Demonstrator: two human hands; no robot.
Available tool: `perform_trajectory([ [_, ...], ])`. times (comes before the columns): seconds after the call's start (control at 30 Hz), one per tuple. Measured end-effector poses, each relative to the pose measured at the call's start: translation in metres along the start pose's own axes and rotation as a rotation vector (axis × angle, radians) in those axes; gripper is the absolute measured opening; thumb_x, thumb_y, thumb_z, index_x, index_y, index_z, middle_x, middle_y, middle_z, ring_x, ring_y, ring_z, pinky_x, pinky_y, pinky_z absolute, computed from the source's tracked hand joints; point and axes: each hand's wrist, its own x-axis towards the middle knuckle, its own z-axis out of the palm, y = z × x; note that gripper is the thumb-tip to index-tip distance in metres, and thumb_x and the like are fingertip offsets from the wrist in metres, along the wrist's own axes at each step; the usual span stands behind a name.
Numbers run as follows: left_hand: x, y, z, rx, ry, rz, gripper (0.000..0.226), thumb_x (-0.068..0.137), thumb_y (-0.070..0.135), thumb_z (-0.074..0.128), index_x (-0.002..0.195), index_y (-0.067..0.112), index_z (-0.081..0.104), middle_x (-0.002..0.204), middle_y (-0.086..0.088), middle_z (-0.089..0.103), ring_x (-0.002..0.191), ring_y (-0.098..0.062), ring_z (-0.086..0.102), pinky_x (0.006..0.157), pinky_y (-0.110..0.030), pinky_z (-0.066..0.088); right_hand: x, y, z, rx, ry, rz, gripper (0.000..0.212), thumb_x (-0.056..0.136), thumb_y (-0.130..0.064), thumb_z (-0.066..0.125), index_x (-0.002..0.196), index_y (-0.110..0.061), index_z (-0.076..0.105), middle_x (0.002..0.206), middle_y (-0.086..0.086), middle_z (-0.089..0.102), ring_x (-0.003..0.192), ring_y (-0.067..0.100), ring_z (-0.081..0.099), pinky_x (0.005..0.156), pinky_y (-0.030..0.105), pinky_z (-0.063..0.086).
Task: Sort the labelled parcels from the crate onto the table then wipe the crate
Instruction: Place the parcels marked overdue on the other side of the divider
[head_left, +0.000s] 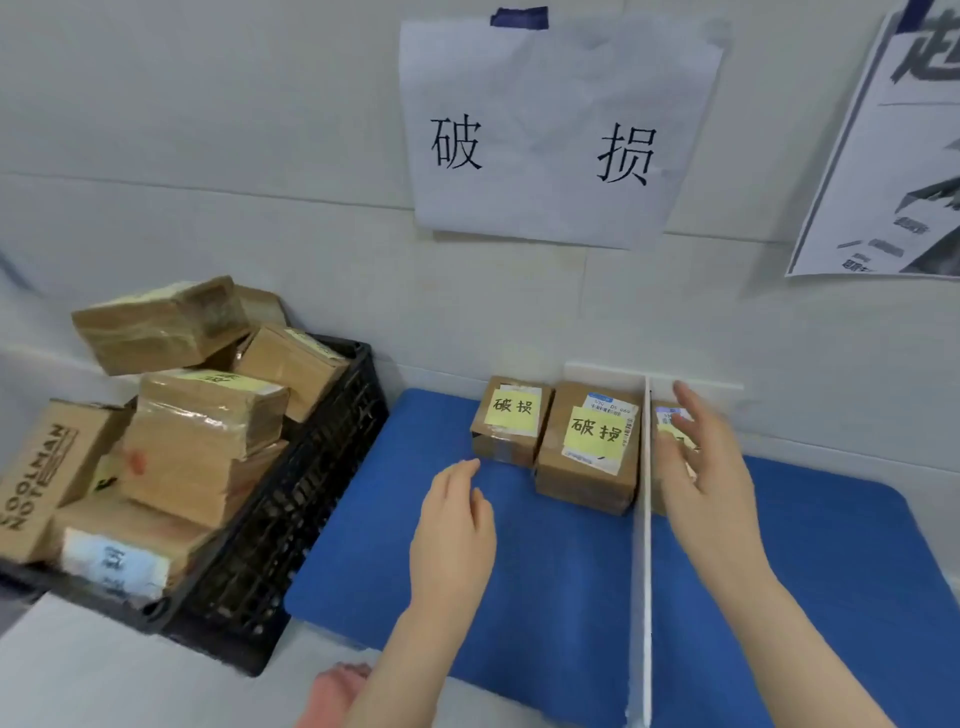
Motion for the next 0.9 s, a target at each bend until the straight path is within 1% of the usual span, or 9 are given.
perform_trajectory([
  [0.1,-0.003,-0.020,-0.036,-0.004,-0.010,0.087,0.039,0.102,0.026,0.039,0.140,0.028,0.041,0.142,0.018,0.039,0.128,-0.001,0.039,0.094,-0.018,0.038,-0.032,-0.038,0.061,-0.164,-0.219,-0.132,0.042,0.098,-0.015,0.048,0.134,-0.035,0.049,0.137,-0.020,0.043,0.128,-0.005,0.038,0.102,0.013,0.031],
  [0.17,-0.006,-0.044,-0.067,0.051,-0.034,0.152,0.041,0.101,0.026,0.041,0.142,0.027,0.039,0.145,0.016,0.037,0.133,-0.002,0.034,0.100,-0.019,0.037,-0.061,-0.044,0.106,-0.253,-0.332,-0.090,0.041,0.097,-0.016,0.050,0.134,-0.034,0.051,0.135,-0.020,0.046,0.121,-0.009,0.041,0.094,0.004,0.029],
  [0.27,-0.013,-0.094,-0.114,0.124,-0.084,0.180,0.044,0.100,0.023,0.043,0.144,0.024,0.039,0.147,0.011,0.037,0.137,-0.005,0.031,0.106,-0.018,0.031,-0.110,-0.043,0.168,-0.273,-0.402,0.037,0.038,0.096,-0.015,0.053,0.131,-0.031,0.054,0.128,-0.021,0.054,0.117,-0.004,0.050,0.092,0.007,0.032],
  [0.4,-0.014,-0.146,-0.164,0.107,-0.129,0.143,0.045,0.100,0.021,0.040,0.144,0.028,0.036,0.146,0.017,0.032,0.135,-0.001,0.030,0.101,-0.014,0.033,-0.149,-0.050,0.226,-0.227,-0.469,0.132,0.037,0.097,-0.014,0.052,0.129,-0.033,0.054,0.122,-0.022,0.054,0.114,-0.002,0.052,0.087,0.004,0.035],
  [0.47,-0.013,-0.160,-0.179,0.110,-0.133,0.132,0.046,0.099,0.019,0.041,0.144,0.028,0.037,0.146,0.017,0.032,0.133,-0.001,0.031,0.100,-0.015,0.033,-0.157,-0.056,0.244,-0.223,-0.462,0.158,0.036,0.097,-0.014,0.052,0.128,-0.032,0.055,0.121,-0.021,0.055,0.111,-0.003,0.053,0.091,0.011,0.039],
  [0.53,-0.012,-0.171,-0.189,0.105,-0.145,0.113,0.046,0.098,0.017,0.041,0.143,0.027,0.039,0.146,0.016,0.033,0.134,-0.002,0.032,0.103,-0.019,0.035,-0.161,-0.062,0.256,-0.215,-0.446,0.172,0.036,0.096,-0.013,0.052,0.126,-0.032,0.056,0.119,-0.020,0.056,0.109,-0.003,0.054,0.096,0.019,0.043],
  [0.63,-0.010,-0.180,-0.195,0.105,-0.172,0.089,0.047,0.098,0.018,0.041,0.144,0.029,0.036,0.147,0.017,0.030,0.135,-0.001,0.030,0.104,-0.021,0.037,-0.159,-0.069,0.266,-0.205,-0.445,0.170,0.036,0.096,-0.013,0.052,0.125,-0.034,0.057,0.119,-0.025,0.054,0.108,-0.006,0.052,0.094,0.015,0.040],
  [0.77,-0.011,-0.181,-0.189,0.086,-0.168,0.069,0.047,0.099,0.019,0.041,0.145,0.030,0.035,0.147,0.018,0.029,0.135,0.001,0.028,0.104,-0.017,0.034,-0.148,-0.068,0.273,-0.201,-0.462,0.179,0.036,0.096,-0.012,0.051,0.122,-0.035,0.057,0.119,-0.026,0.054,0.110,-0.005,0.053,0.093,0.017,0.042],
  [0.9,-0.010,-0.176,-0.195,0.050,-0.131,0.096,0.046,0.100,0.020,0.039,0.143,0.034,0.035,0.144,0.025,0.026,0.132,0.005,0.029,0.096,-0.011,0.034,-0.134,-0.077,0.280,-0.183,-0.502,0.168,0.038,0.096,-0.011,0.051,0.112,-0.045,0.052,0.118,-0.022,0.056,0.112,-0.001,0.054,0.090,0.015,0.040],
])
